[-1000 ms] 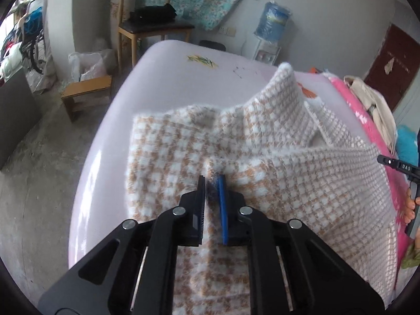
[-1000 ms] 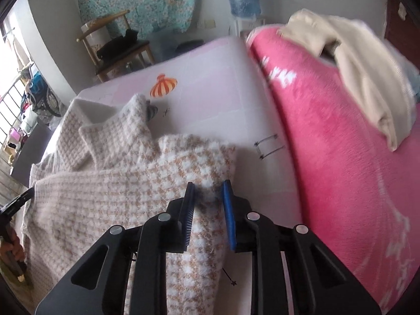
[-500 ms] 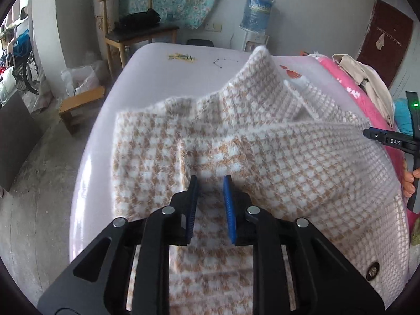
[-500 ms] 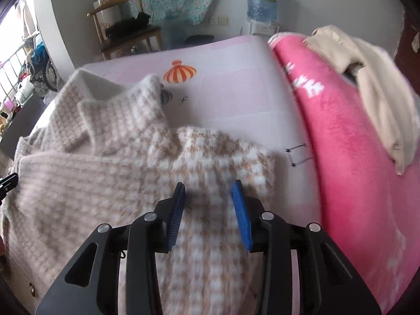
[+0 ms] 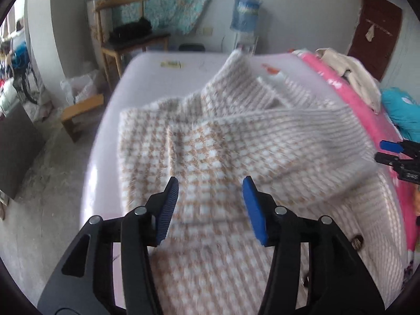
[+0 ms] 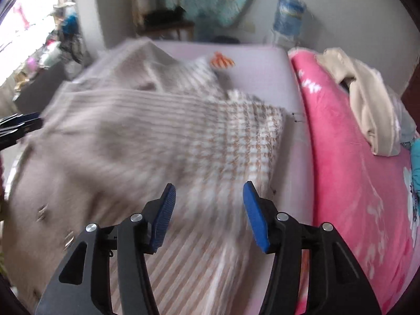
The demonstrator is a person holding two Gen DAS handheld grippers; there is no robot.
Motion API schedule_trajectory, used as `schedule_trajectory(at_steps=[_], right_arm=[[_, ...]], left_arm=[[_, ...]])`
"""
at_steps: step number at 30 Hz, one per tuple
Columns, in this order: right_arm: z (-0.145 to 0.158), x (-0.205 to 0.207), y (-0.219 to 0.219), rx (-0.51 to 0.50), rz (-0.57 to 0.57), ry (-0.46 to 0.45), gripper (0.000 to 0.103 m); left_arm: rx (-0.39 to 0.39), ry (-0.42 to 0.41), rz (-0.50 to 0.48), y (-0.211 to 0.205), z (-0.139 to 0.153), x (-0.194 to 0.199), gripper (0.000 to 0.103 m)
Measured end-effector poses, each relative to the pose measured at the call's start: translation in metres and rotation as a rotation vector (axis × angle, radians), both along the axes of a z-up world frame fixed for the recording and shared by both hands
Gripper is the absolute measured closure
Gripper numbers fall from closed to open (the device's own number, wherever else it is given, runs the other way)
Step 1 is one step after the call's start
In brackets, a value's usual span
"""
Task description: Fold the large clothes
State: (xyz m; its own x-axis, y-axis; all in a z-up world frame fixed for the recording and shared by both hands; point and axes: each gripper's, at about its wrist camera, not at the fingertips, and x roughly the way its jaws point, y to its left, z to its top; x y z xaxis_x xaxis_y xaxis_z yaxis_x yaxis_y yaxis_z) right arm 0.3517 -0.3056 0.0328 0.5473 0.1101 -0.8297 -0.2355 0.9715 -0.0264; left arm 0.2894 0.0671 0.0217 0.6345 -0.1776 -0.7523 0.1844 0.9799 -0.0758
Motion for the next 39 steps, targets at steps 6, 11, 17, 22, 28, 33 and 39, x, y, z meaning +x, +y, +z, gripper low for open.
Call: schedule_trajectory(at_steps=[6, 11, 17, 22, 28, 33, 39], right_arm=[[0.008, -0.107, 0.024, 0.03, 0.149, 0.025, 0.051], [-0.022, -0.173, 0.043, 0.044, 0.14, 0.101, 0.051], [-0.047, -0.188, 0.044, 0.015, 0.045, 0.143, 0.051], [-0.03, -0.208, 0.051, 0.103, 0.054, 0.094, 0.046], [-0.05, -0.216, 0.066, -0.001, 0.043, 0.096, 0.039], [-0.038, -0.234, 0.074, -0.007, 0.082, 0.038, 0.03], [-0.053, -0.239, 0.083, -0.048, 0.098, 0.076, 0.029]], left_arm=[[-0.021, 0.01, -0.084, -0.007, 0.009, -0.085, 0.048], [-0.006, 0.073, -0.121, -0.029, -0.009, -0.139, 0.037], [0.093, 0.164, -0.047, -0.038, -0.049, -0.154, 0.036], [0.055, 0.166, -0.019, -0.034, -0.051, -0.169, 0.033], [0.207, 0.135, -0.02, -0.053, -0.056, -0.186, 0.031], [0.21, 0.138, -0.006, -0.053, -0.054, -0.197, 0.029], [0.19, 0.153, -0.017, -0.05, -0.058, -0.212, 0.026]])
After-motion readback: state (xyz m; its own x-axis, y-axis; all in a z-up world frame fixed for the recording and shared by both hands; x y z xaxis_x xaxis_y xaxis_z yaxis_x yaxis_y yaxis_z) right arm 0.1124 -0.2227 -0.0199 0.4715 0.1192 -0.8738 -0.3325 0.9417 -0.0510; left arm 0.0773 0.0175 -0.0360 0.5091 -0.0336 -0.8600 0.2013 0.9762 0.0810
